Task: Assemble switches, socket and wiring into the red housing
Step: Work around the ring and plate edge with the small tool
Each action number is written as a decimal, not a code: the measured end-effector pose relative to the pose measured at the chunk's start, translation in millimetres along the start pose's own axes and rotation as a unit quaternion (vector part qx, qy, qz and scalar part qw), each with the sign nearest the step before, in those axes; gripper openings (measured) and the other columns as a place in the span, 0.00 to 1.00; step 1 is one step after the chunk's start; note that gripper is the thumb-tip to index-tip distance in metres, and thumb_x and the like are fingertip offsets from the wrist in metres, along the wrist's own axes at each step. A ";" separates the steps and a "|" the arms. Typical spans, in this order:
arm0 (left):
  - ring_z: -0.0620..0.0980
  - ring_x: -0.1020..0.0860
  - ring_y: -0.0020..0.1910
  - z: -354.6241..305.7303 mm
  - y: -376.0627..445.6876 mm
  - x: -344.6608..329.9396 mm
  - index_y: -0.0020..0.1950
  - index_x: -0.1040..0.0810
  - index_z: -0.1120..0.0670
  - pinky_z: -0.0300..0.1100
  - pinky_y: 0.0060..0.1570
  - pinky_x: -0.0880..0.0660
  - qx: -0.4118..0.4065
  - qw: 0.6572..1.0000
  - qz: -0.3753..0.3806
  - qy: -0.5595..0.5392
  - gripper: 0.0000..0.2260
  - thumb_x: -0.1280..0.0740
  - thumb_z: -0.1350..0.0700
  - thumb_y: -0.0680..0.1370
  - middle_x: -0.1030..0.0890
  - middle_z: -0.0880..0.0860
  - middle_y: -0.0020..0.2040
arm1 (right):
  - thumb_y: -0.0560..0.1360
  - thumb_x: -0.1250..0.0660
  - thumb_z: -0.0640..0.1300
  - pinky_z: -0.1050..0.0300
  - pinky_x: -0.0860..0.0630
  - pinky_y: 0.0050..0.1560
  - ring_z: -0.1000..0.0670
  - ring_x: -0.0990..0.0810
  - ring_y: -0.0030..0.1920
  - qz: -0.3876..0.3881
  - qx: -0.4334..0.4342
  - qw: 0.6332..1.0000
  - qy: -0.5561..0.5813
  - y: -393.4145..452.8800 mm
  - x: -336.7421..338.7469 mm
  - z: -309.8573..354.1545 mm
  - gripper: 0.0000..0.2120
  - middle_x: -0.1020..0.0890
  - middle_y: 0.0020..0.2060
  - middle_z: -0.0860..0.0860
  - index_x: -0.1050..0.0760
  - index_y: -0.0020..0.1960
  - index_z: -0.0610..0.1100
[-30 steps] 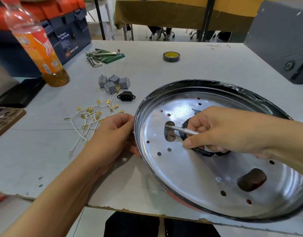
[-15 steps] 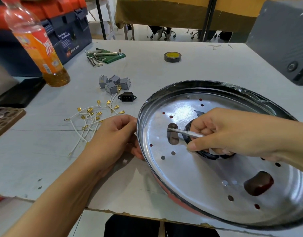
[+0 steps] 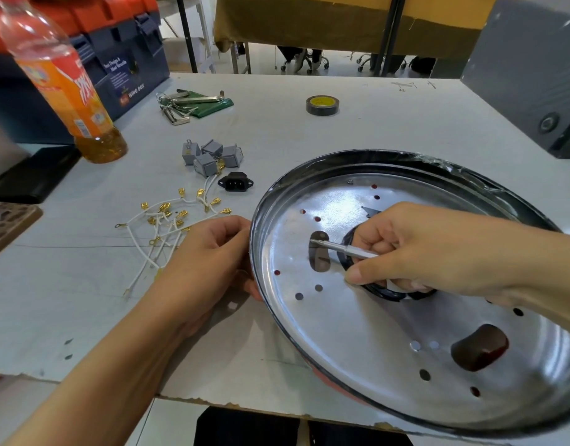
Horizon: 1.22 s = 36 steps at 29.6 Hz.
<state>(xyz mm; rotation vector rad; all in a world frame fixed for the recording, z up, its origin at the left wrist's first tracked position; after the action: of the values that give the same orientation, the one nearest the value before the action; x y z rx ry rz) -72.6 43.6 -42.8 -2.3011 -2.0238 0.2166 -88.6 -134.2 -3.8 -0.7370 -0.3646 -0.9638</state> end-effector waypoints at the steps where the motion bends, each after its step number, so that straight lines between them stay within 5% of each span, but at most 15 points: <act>1: 0.51 0.26 0.22 0.2 0.0 -0.1 0.52 0.23 0.68 0.39 0.22 0.27 0.001 1.000 0.000 0.000 0.11 0.39 0.61 0.79 0.23 0.61 0.30 | 0.71 0.29 0.45 0.63 0.40 0.25 0.54 0.37 0.22 -0.001 -0.001 1.000 0.002 0.1 -0.1 0.0 0.12 0.32 0.23 0.49 0.26 0.31 0.44; 14: 0.48 0.27 0.19 -1.2 -3.1 -0.9 0.51 0.23 0.68 0.36 0.20 0.29 0.009 1.000 0.012 -0.008 0.11 0.40 0.61 0.79 0.22 0.57 0.26 | 0.71 0.28 0.44 0.62 0.40 0.26 0.53 0.37 0.23 -0.002 -0.017 1.000 0.012 -0.8 -1.1 0.3 0.10 0.33 0.25 0.47 0.24 0.32 0.45; 19: 0.46 0.32 0.15 -1.4 -4.1 0.4 0.48 0.23 0.69 0.33 0.18 0.33 -0.004 1.000 -0.011 -0.016 0.10 0.39 0.62 0.79 0.30 0.51 0.18 | 0.69 0.27 0.48 0.59 0.40 0.29 0.53 0.38 0.23 -0.025 -0.015 0.999 -0.029 -4.4 2.0 5.5 0.10 0.33 0.25 0.48 0.23 0.34 0.44; 26: 0.45 0.31 0.19 -16.5 0.5 22.2 0.45 0.18 0.59 0.34 0.19 0.34 -0.095 0.984 -0.100 0.108 0.10 0.39 0.64 0.78 0.28 0.51 0.24 | 0.69 0.27 0.48 0.56 0.39 0.34 0.52 0.36 0.25 -0.053 -0.003 0.998 -0.044 -10.7 3.8 11.8 0.10 0.31 0.25 0.50 0.23 0.33 0.46; 31: 0.44 0.26 0.27 -39.7 -0.9 28.0 0.48 0.18 0.56 0.35 0.24 0.29 -0.162 0.976 -0.078 0.126 0.13 0.41 0.67 0.78 0.23 0.48 0.30 | 0.68 0.26 0.49 0.58 0.38 0.33 0.53 0.35 0.25 -0.062 -0.005 0.997 -0.044 -11.9 5.0 11.8 0.10 0.29 0.24 0.51 0.23 0.33 0.46; 36: 0.45 0.21 0.35 -62.8 -4.2 19.7 0.52 0.23 0.55 0.35 0.33 0.24 -0.209 0.968 -0.005 0.138 0.09 0.40 0.66 0.78 0.16 0.50 0.38 | 0.71 0.29 0.46 0.70 0.32 0.25 0.58 0.26 0.24 -0.119 0.040 0.992 0.004 -11.6 18.7 23.6 0.07 0.18 0.27 0.50 0.21 0.36 0.45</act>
<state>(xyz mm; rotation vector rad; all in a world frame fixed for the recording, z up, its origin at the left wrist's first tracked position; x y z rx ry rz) -64.8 66.2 18.7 -2.3680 -2.0884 -0.5545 -87.5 -133.0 28.4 -0.6253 -0.4884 -1.1706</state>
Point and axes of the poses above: each hand's wrist, its own y-axis towards the middle knuckle, its own x-axis out of the back of the hand, z = x × y, the point moved 6 cm from there along y, towards the middle knuckle
